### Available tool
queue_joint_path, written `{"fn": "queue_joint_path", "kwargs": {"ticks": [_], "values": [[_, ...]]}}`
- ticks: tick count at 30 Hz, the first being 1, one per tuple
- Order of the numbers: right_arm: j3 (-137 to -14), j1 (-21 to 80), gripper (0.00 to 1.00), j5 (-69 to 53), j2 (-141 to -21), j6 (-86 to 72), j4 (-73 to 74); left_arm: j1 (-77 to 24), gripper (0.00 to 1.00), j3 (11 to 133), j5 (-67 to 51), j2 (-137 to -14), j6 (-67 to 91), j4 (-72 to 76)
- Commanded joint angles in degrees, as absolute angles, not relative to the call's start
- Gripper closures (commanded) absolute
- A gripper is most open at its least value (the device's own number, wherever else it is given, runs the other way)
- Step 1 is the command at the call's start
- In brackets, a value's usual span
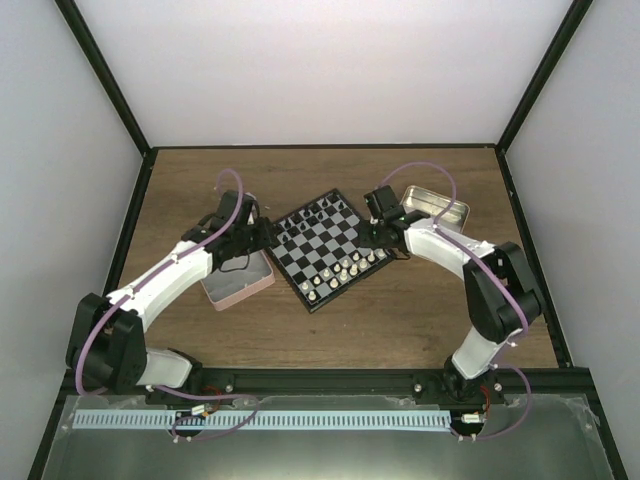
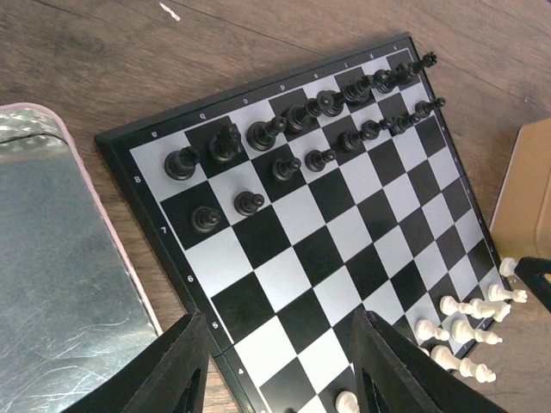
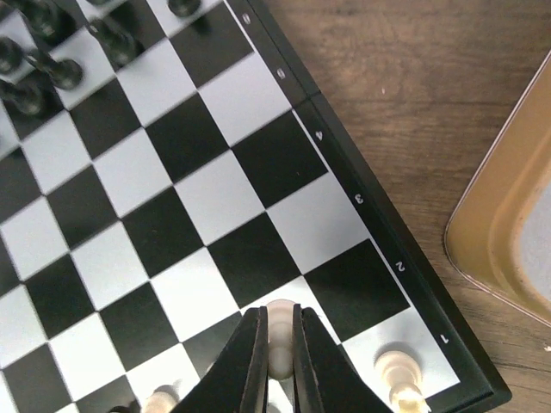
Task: Set up the chess pieces on the board
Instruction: Place the chess piece on the chessboard.
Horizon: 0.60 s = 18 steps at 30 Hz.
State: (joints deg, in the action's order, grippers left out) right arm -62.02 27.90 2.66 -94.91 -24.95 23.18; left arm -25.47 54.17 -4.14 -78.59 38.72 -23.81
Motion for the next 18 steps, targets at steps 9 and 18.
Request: {"fn": "queue_joint_path", "kwargs": {"ticks": [9, 18], "values": [[-67.3, 28.4, 0.93, 1.0, -100.1, -19.9, 28.0, -24.5, 0.52, 53.4, -3.5, -77.5, 38.0, -24.3], [-68.1, 28.7, 0.90, 1.3, -101.3, -19.6, 29.9, -24.0, 0.52, 53.1, -3.7, -77.7, 37.9, -24.4]]}}
